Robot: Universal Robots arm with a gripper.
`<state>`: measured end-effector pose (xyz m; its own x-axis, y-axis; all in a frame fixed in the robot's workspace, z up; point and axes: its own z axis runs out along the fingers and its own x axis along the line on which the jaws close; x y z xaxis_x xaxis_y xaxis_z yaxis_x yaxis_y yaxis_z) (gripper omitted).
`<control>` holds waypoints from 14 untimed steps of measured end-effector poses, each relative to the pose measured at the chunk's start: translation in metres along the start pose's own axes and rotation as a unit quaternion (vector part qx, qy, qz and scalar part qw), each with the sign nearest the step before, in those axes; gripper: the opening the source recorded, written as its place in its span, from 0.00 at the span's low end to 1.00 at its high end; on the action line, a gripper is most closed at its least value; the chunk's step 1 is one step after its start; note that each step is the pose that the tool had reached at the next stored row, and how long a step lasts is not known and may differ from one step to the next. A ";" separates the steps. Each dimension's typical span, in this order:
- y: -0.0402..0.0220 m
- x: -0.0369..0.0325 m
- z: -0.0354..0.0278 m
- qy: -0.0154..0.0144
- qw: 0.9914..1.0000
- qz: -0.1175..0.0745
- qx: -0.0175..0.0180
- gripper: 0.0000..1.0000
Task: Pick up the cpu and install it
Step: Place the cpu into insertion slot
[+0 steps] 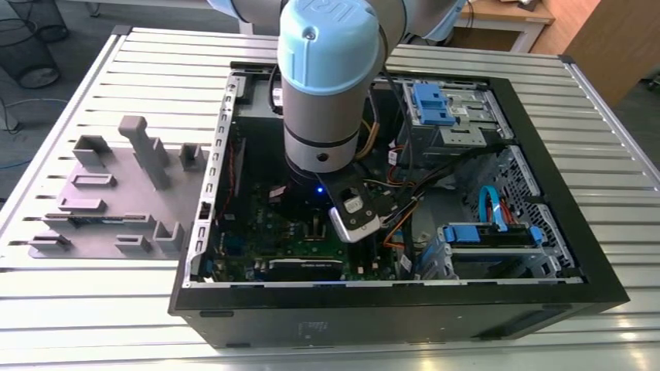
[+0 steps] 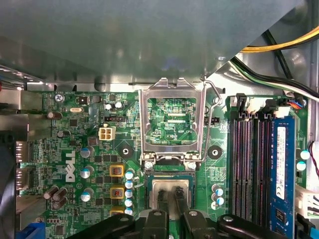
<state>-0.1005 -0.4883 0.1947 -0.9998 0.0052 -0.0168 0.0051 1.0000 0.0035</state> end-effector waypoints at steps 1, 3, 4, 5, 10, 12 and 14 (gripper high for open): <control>0.0000 0.0000 -0.0001 0.000 1.000 0.000 0.000 0.20; 0.0000 0.0000 -0.0001 0.000 1.000 0.000 0.000 0.20; 0.0000 0.0000 -0.0002 0.000 1.000 0.000 0.000 0.18; 0.0000 0.0000 -0.0002 0.000 1.000 0.000 0.000 0.18; 0.0000 0.0000 -0.0005 0.000 1.000 0.000 0.000 0.10; 0.0000 0.0000 -0.0006 0.000 1.000 0.000 0.000 0.10; 0.0000 0.0000 -0.0007 0.000 1.000 0.000 0.000 0.10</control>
<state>-0.1005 -0.4883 0.1954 -0.9998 0.0052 -0.0168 0.0051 1.0000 0.0035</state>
